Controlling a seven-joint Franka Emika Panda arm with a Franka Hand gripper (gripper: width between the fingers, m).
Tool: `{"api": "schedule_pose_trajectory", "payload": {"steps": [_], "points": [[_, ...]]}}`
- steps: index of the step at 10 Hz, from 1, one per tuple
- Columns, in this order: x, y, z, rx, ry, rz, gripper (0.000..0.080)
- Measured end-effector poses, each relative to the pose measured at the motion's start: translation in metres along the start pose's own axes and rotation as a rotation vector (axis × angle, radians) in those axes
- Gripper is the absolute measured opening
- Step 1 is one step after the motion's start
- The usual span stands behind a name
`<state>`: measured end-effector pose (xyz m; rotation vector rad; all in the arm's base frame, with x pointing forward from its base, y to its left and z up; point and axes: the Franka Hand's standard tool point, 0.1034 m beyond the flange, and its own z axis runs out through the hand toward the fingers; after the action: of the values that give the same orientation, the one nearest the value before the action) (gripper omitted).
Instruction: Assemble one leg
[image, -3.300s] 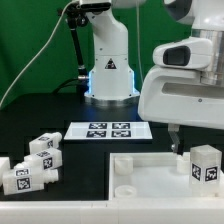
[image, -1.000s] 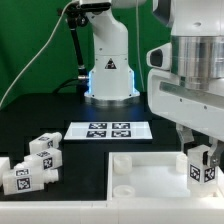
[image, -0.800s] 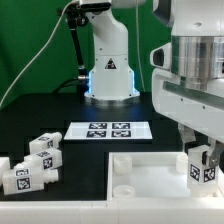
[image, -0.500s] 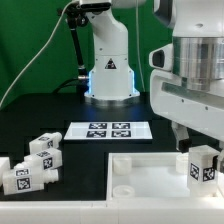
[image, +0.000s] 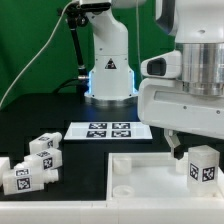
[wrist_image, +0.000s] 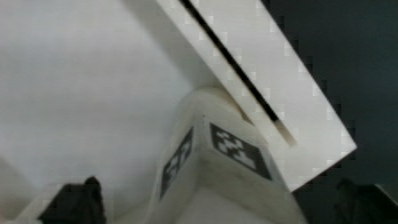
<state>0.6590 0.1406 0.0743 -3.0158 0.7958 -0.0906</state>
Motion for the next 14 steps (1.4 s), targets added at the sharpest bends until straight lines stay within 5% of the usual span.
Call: {"api": "schedule_pose_trajectory", "payload": {"steps": [11, 12, 13, 14], "points": [[0.002, 0.001, -0.008, -0.044, 0.026, -0.785, 0.0649], [0.002, 0.002, -0.008, -0.044, 0.026, -0.777, 0.0550], [0.002, 0.002, -0.008, -0.044, 0.026, -0.777, 0.0550], [0.002, 0.002, -0.008, -0.044, 0.026, -0.761, 0.0349]]}}
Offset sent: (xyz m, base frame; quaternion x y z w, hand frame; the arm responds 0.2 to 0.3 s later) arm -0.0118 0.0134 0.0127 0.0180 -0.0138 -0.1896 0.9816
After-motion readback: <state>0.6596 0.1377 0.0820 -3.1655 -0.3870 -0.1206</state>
